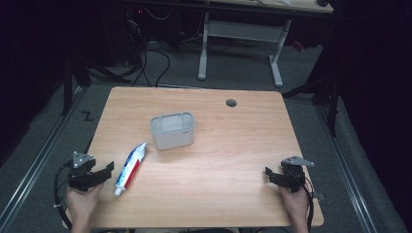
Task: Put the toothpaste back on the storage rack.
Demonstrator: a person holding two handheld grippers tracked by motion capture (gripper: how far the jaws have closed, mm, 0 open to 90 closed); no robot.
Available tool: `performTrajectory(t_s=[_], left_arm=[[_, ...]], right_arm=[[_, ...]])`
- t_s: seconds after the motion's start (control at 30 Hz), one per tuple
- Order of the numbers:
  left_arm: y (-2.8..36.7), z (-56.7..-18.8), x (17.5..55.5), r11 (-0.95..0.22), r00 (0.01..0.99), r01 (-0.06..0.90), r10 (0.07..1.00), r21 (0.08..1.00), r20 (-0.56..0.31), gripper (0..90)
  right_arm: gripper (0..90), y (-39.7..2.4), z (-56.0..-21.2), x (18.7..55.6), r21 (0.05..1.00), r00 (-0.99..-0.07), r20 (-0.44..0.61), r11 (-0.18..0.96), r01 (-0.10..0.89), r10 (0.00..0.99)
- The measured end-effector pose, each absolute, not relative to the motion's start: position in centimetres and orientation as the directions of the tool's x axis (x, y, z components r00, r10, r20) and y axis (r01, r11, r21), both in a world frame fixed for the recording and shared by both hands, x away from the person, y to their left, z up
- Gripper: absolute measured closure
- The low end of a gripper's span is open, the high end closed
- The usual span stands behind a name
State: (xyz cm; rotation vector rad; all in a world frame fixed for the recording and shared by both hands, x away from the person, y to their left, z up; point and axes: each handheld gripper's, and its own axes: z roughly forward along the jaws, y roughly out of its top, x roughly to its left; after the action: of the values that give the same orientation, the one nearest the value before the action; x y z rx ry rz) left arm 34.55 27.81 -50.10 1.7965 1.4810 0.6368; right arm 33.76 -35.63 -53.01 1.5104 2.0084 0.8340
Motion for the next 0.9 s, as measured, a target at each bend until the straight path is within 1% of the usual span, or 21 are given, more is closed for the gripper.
performTrajectory(t_s=[0.17, 0.3, 0.47, 0.53, 0.73, 0.9], left_arm=[[27.7, -49.2, 33.8, -0.084, 0.245, 0.614, 0.966, 0.785, -0.087, 35.3], [27.2, -48.5, 33.3, -0.094, 0.272, 0.626, 0.957, 0.774, -0.103, 35.5], [26.5, -47.8, 33.0, -0.131, 0.304, 0.635, 0.949, 0.761, -0.091, 34.3], [25.9, -47.5, 33.0, -0.155, 0.32, 0.634, 0.944, 0.758, -0.074, 35.5], [24.6, -47.6, 33.6, -0.187, 0.354, 0.646, 0.932, 0.74, -0.073, 35.9], [23.6, -47.5, 34.5, -0.215, 0.375, 0.649, 0.925, 0.73, -0.061, 38.4]], right_arm=[[27.8, -35.6, -53.0, 33.8, 0.719, -0.267, -0.02, 0.199, 0.665, 0.963], [27.8, -35.6, -53.0, 33.8, 0.719, -0.267, -0.019, 0.199, 0.665, 0.963], [27.8, -35.6, -53.0, 33.8, 0.719, -0.267, -0.019, 0.199, 0.666, 0.963], [27.8, -35.7, -53.0, 33.8, 0.719, -0.269, -0.02, 0.201, 0.665, 0.963], [27.8, -35.6, -53.0, 33.8, 0.719, -0.268, -0.019, 0.2, 0.666, 0.963], [27.7, -35.7, -53.0, 33.8, 0.719, -0.27, -0.019, 0.2, 0.665, 0.963]])
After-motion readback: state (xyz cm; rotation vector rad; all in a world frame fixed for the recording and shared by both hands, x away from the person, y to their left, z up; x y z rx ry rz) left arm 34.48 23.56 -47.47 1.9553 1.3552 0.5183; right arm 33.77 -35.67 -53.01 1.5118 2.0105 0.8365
